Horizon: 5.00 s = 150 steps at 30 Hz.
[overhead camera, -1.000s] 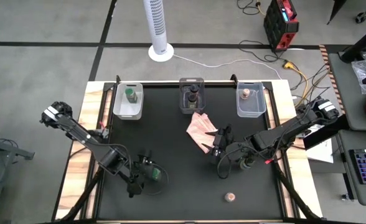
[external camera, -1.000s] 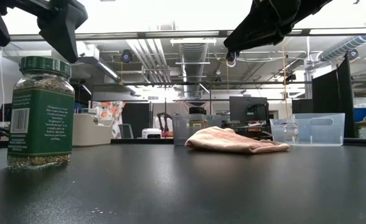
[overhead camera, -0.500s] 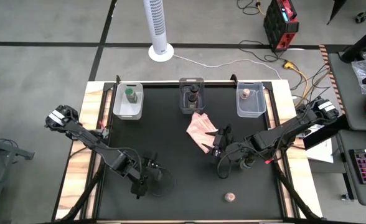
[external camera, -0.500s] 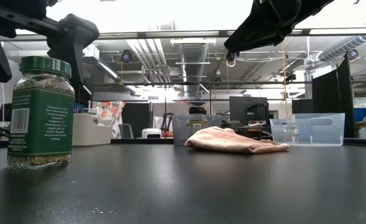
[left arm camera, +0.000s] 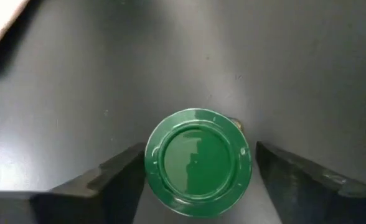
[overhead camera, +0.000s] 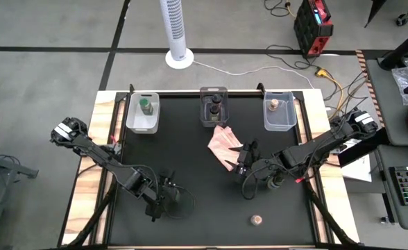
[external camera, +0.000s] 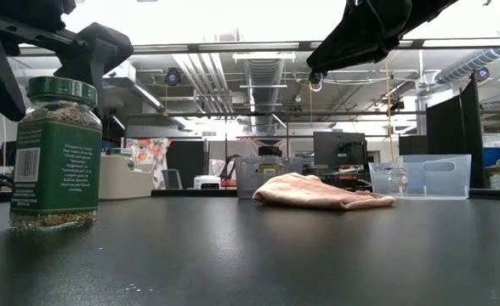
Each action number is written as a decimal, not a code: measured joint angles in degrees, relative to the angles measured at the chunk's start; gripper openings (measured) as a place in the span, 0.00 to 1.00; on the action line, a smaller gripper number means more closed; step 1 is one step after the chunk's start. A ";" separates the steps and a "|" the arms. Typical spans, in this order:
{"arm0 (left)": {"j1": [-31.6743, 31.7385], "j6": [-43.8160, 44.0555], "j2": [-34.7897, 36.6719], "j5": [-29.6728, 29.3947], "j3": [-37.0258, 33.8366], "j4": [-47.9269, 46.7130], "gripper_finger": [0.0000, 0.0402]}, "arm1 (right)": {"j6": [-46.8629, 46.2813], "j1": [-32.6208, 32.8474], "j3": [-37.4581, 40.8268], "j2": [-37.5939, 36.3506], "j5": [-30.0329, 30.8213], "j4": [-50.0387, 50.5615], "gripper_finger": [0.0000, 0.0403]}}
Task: Sort spices by type
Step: Put the green seasoning bottle into the white bin
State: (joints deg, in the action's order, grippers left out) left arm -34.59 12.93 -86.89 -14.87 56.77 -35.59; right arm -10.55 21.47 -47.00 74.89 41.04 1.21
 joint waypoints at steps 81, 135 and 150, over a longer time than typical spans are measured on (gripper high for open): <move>59.62 28.44 28.28 -18.23 -4.35 -27.81 0.46 | -1.42 -0.50 1.40 0.00 -0.48 -1.50 0.54; 78.60 17.09 20.70 -2.38 -14.68 -9.23 0.46 | -1.48 -0.50 1.73 0.00 -0.46 -1.51 0.54; 79.06 16.09 15.82 -1.71 -12.26 -8.92 0.46 | -1.46 -0.50 1.81 0.00 -0.46 -1.51 0.54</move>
State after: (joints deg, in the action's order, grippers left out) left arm 44.47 29.02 -71.07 -16.59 44.51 -44.51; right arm -12.01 20.97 -45.19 74.89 40.58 -0.30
